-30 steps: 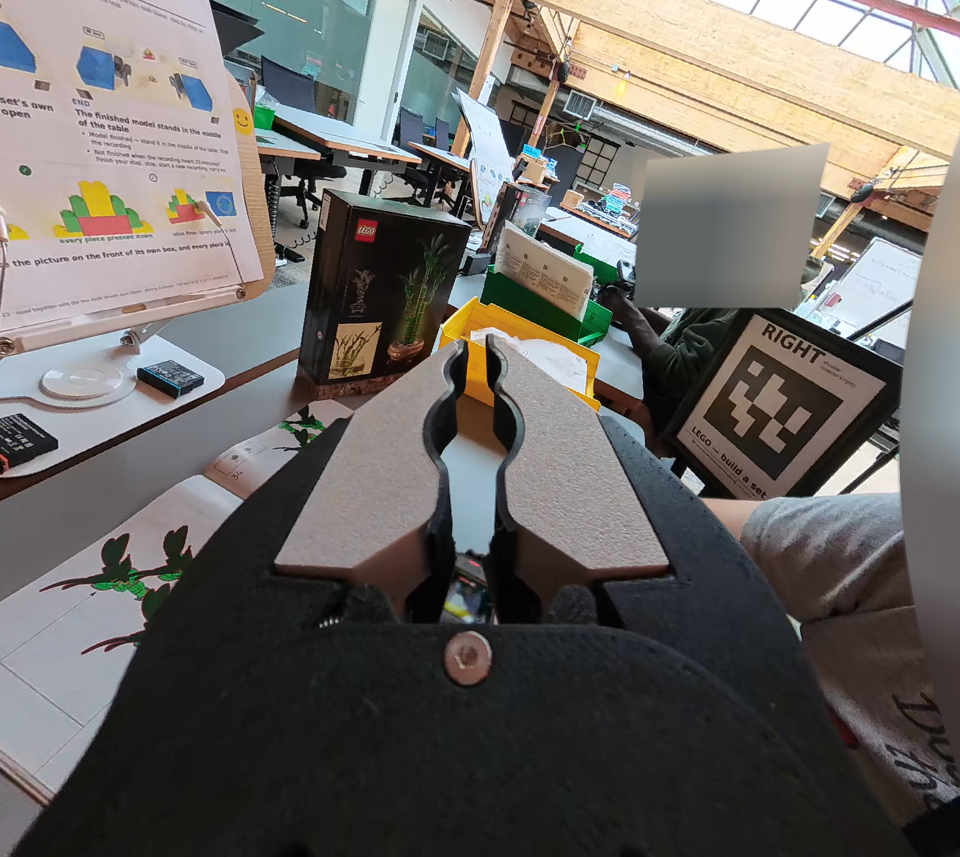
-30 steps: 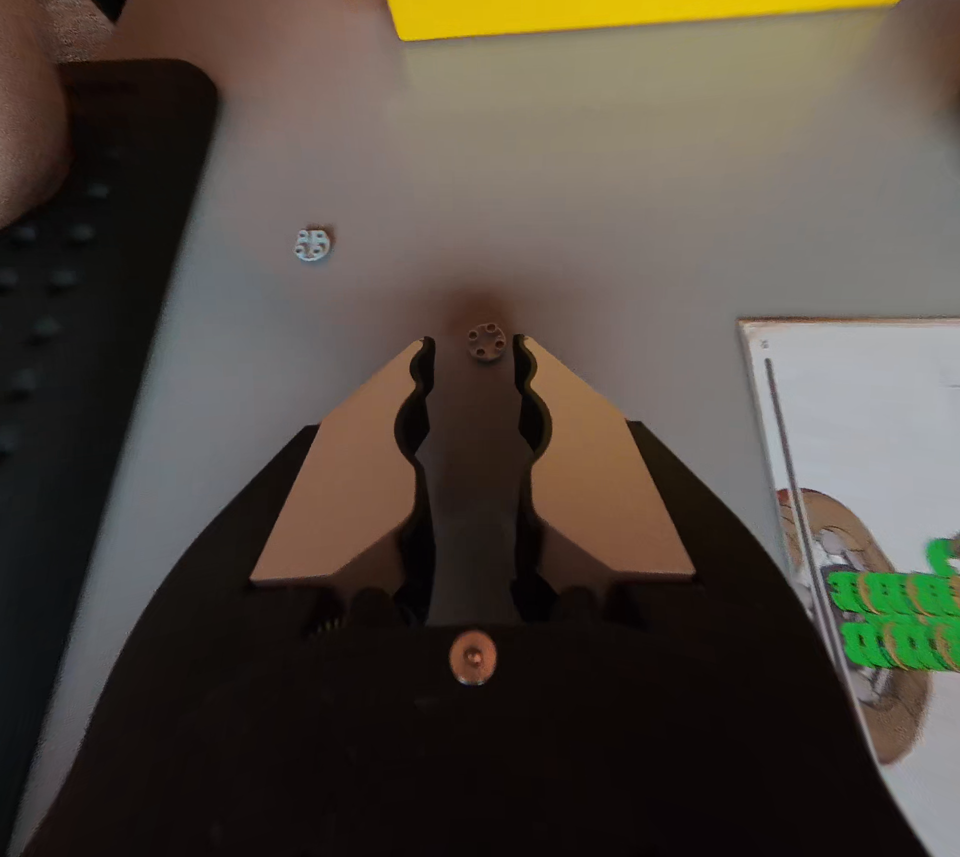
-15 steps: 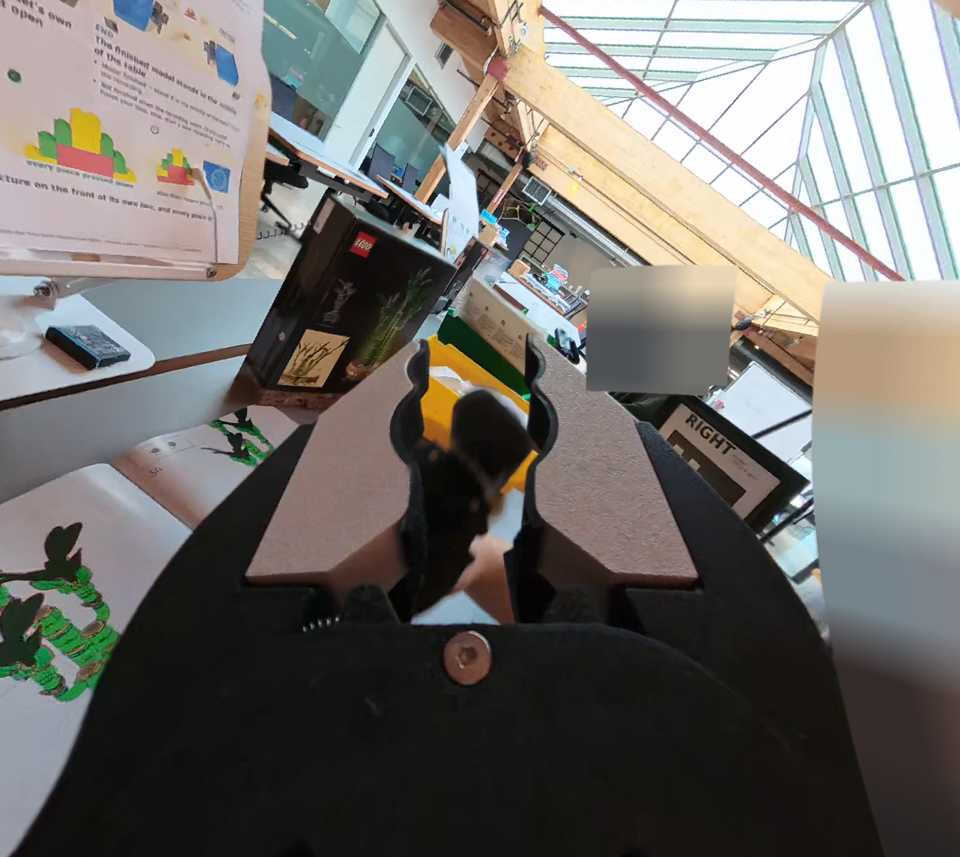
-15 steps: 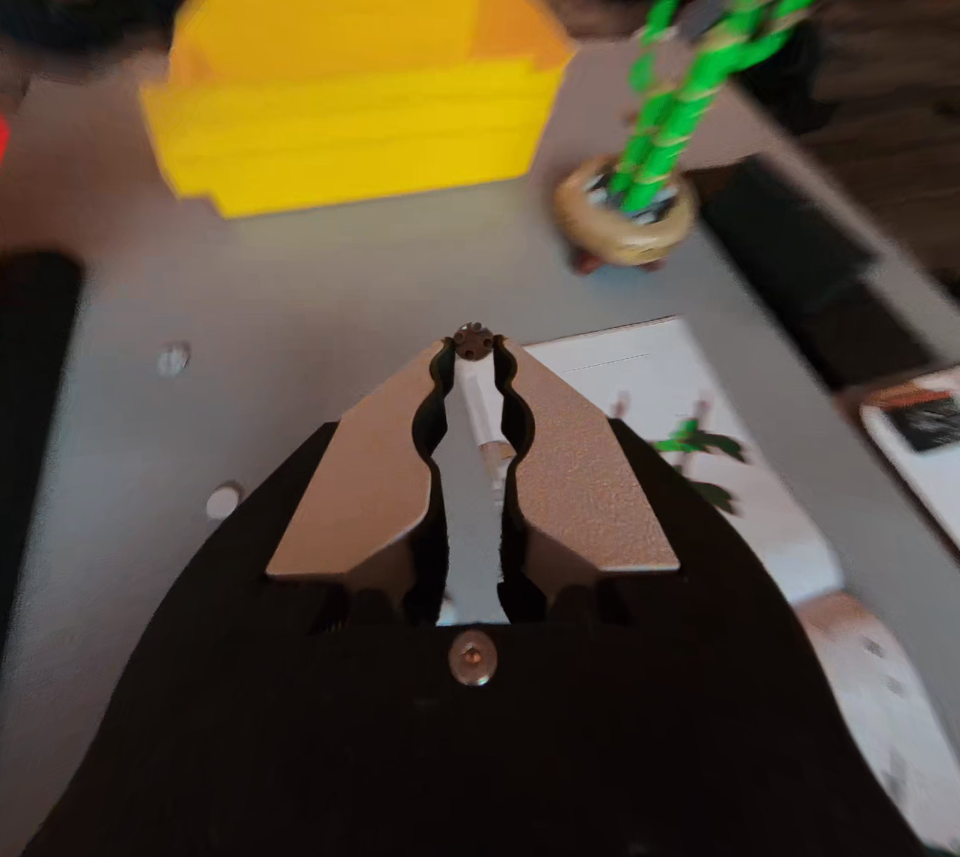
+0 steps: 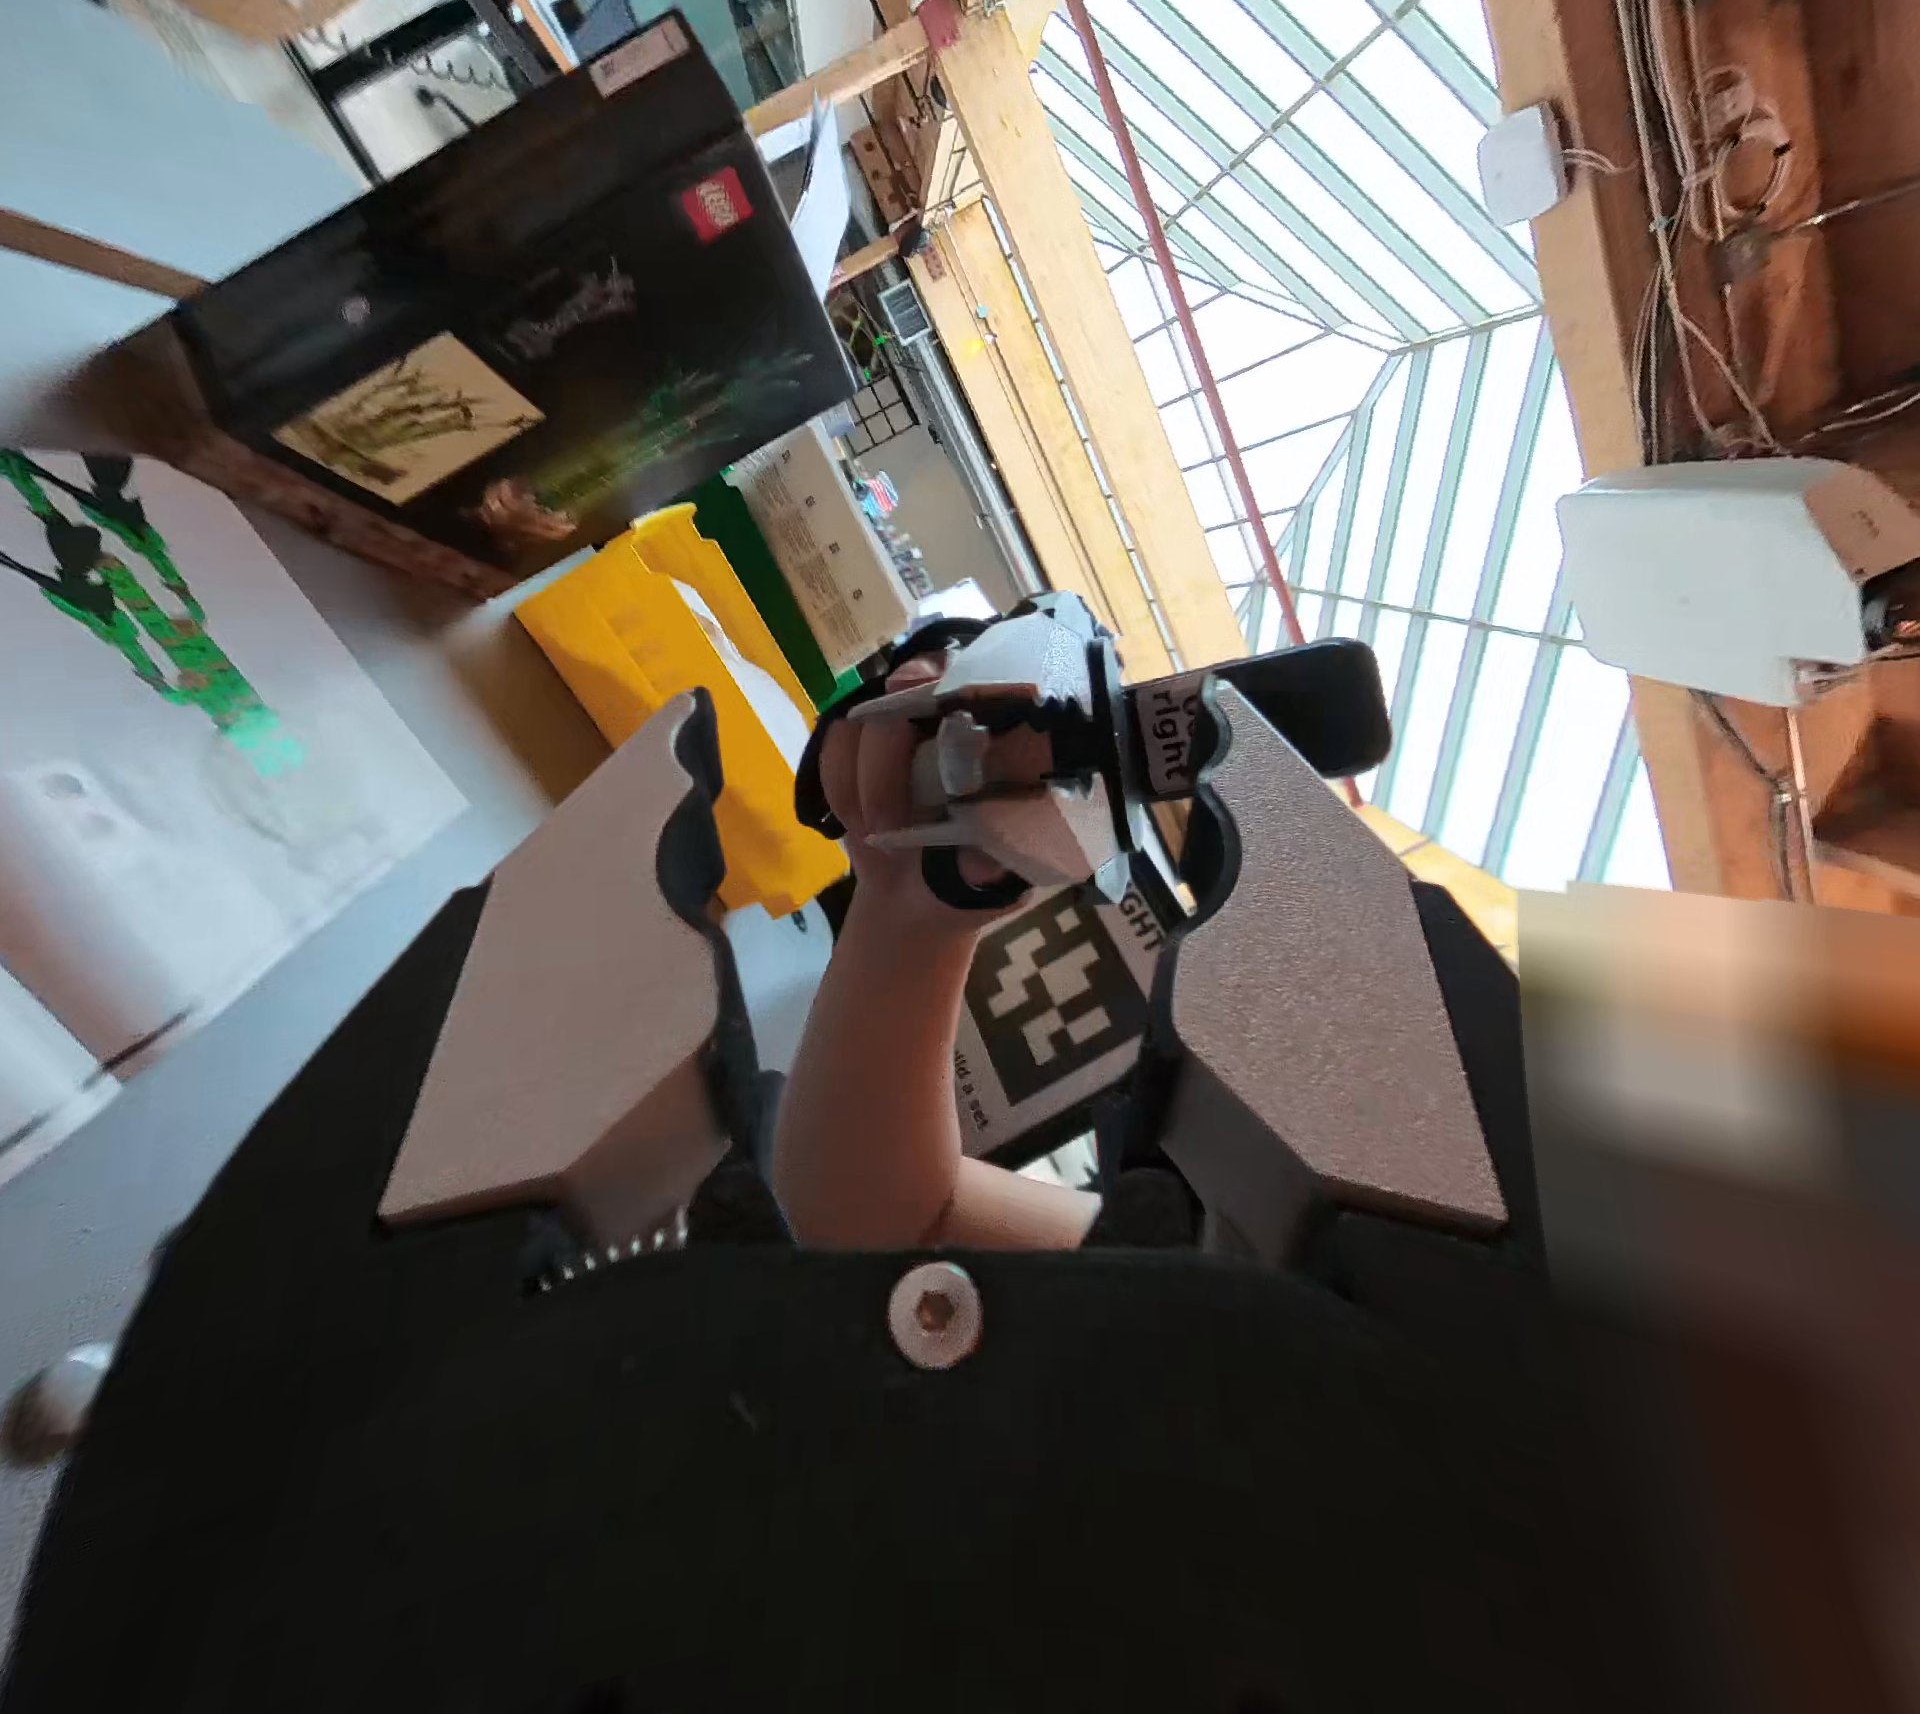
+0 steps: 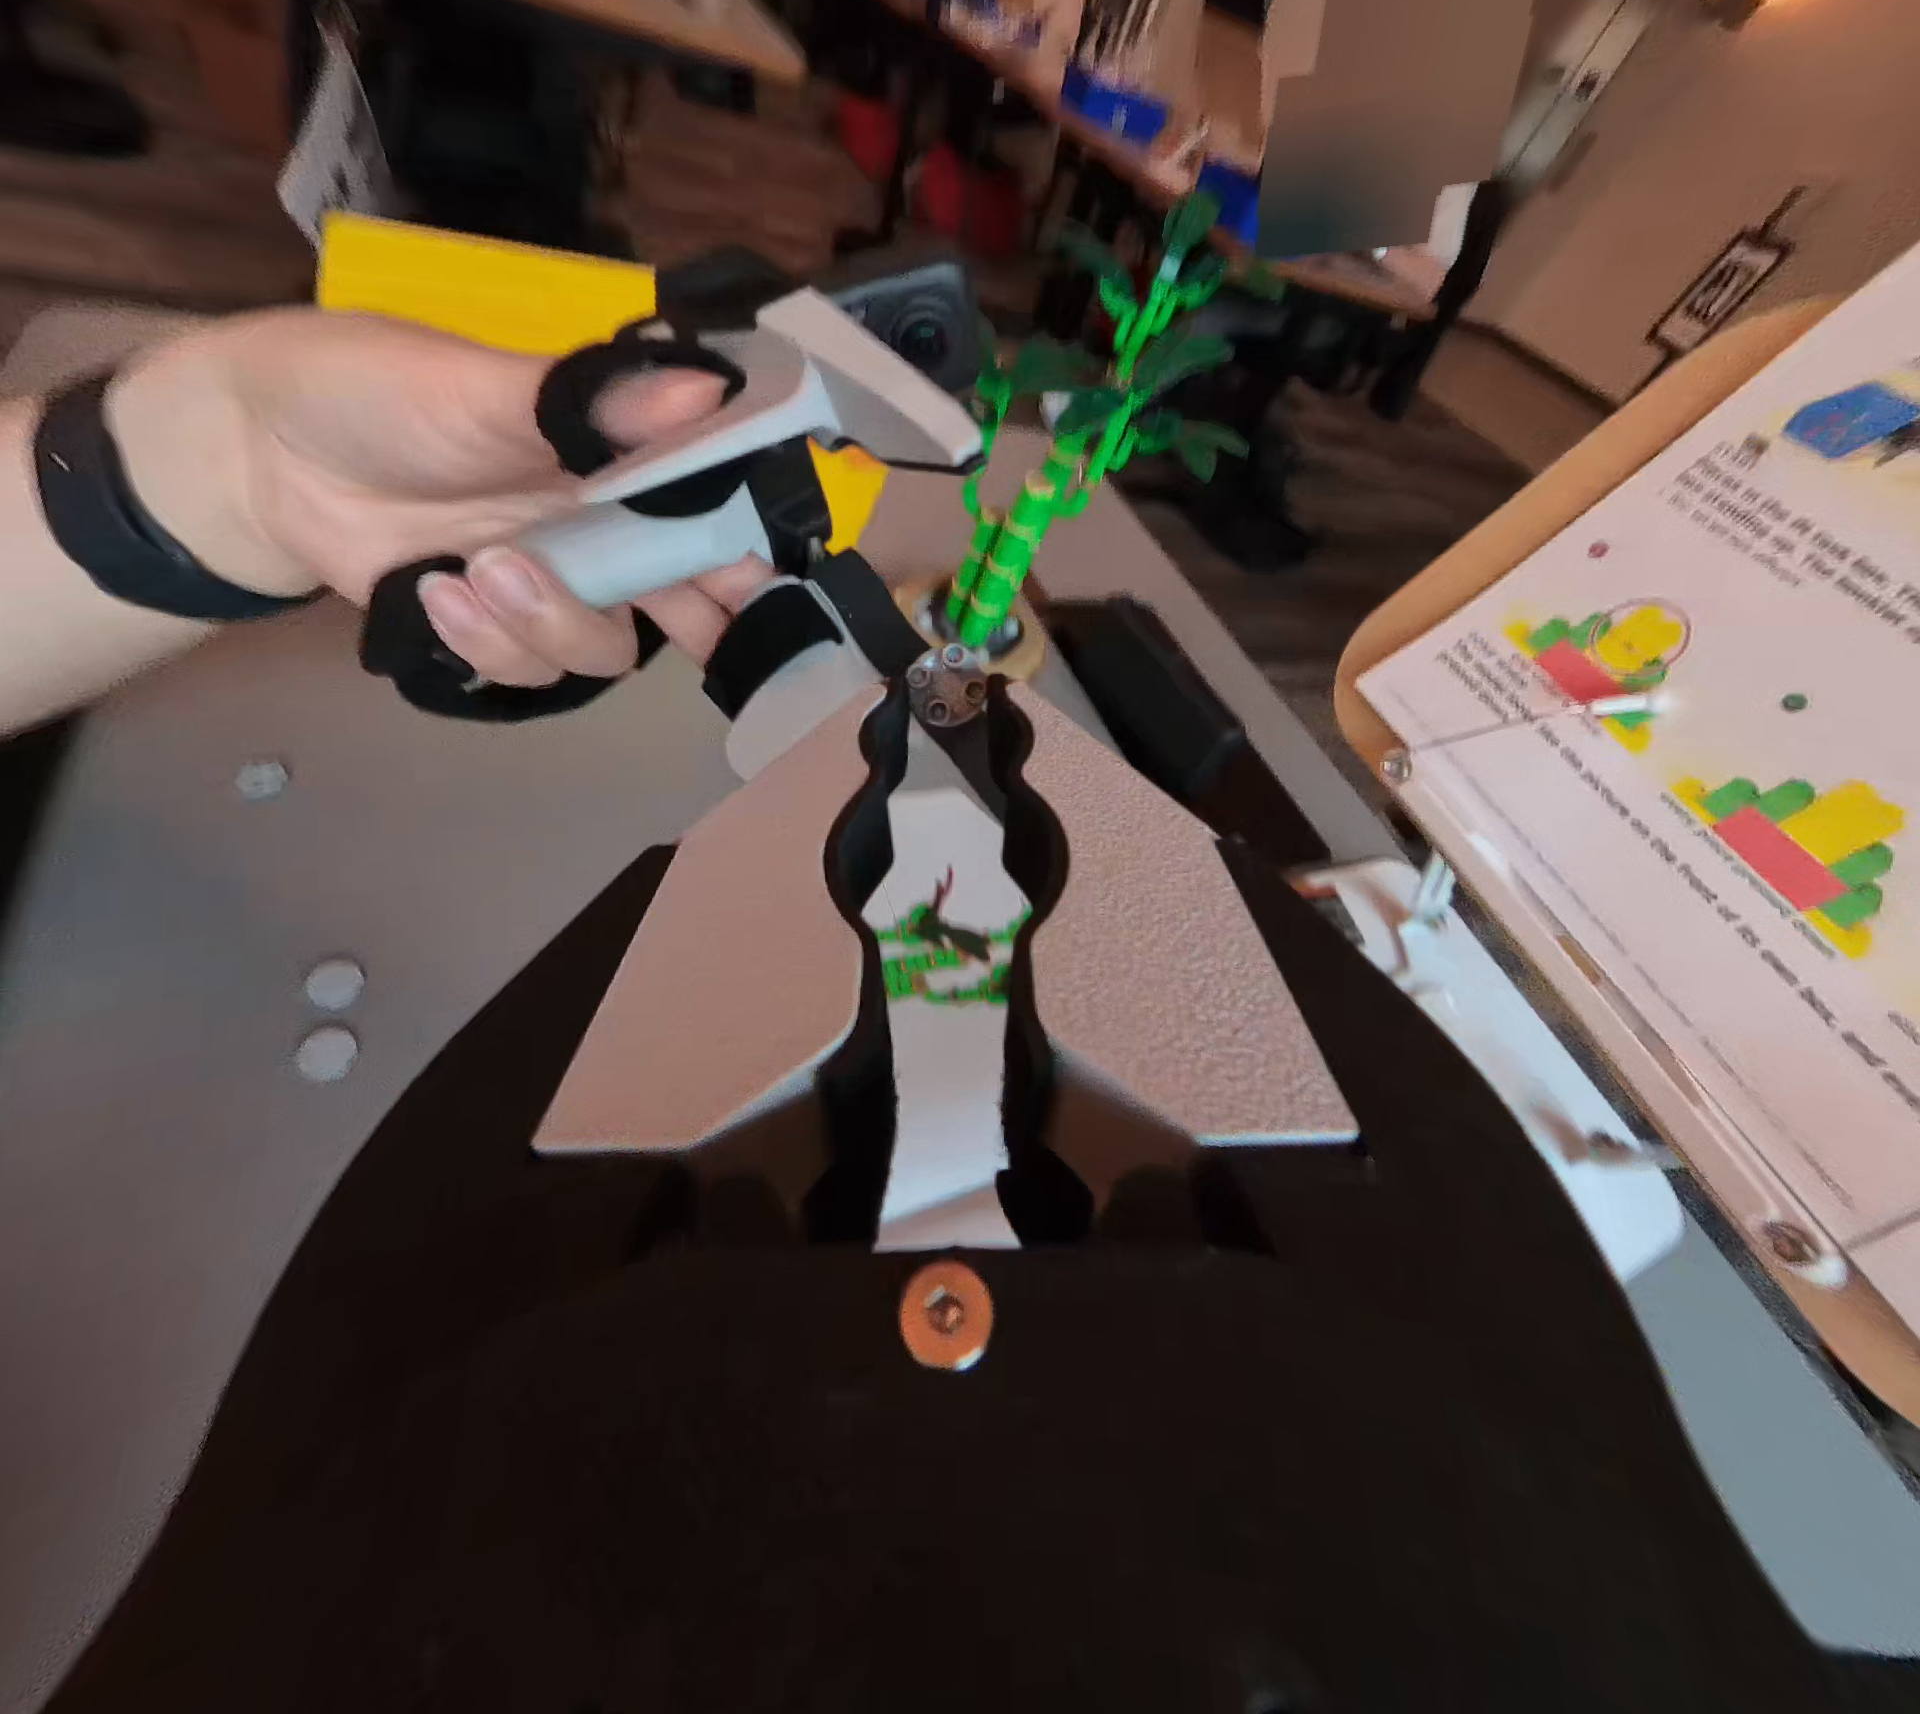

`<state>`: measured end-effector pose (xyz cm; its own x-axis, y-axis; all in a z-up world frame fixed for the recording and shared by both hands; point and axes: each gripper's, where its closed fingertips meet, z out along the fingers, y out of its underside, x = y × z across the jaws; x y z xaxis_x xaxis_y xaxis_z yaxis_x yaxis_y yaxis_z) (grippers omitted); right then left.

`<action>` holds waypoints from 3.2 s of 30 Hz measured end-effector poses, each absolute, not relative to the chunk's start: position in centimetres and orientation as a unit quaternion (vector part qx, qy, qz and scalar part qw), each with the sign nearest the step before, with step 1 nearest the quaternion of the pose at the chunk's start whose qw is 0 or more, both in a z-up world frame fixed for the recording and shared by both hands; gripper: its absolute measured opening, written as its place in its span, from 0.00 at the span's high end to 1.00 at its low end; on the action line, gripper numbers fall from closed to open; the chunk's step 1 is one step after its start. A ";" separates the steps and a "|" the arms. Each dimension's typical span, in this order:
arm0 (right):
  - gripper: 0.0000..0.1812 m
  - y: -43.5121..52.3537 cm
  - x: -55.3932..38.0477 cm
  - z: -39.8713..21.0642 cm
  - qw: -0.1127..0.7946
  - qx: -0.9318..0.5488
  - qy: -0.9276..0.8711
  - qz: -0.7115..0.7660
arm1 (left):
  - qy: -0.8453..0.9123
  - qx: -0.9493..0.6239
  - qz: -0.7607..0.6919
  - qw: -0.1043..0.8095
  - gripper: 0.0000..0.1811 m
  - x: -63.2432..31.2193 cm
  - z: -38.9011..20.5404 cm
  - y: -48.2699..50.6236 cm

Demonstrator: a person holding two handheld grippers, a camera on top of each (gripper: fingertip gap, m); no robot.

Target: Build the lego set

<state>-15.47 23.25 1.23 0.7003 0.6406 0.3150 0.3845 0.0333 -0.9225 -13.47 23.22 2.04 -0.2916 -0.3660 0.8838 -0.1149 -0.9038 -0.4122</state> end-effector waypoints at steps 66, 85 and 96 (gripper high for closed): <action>0.89 14.3 -29.0 -22.0 0.228 -0.713 -0.633 0.196 | 0.147 -0.599 -0.780 0.109 0.46 -17.0 2.4 27.5; 0.92 16.0 -23.2 -12.4 0.364 -0.694 -0.565 0.258 | 0.164 -0.597 -0.782 0.076 0.46 -15.7 1.7 26.0; 0.92 21.1 -13.5 -4.7 0.524 -0.738 -0.353 0.238 | 0.199 -0.612 -0.765 -0.019 0.46 -11.2 -1.8 21.2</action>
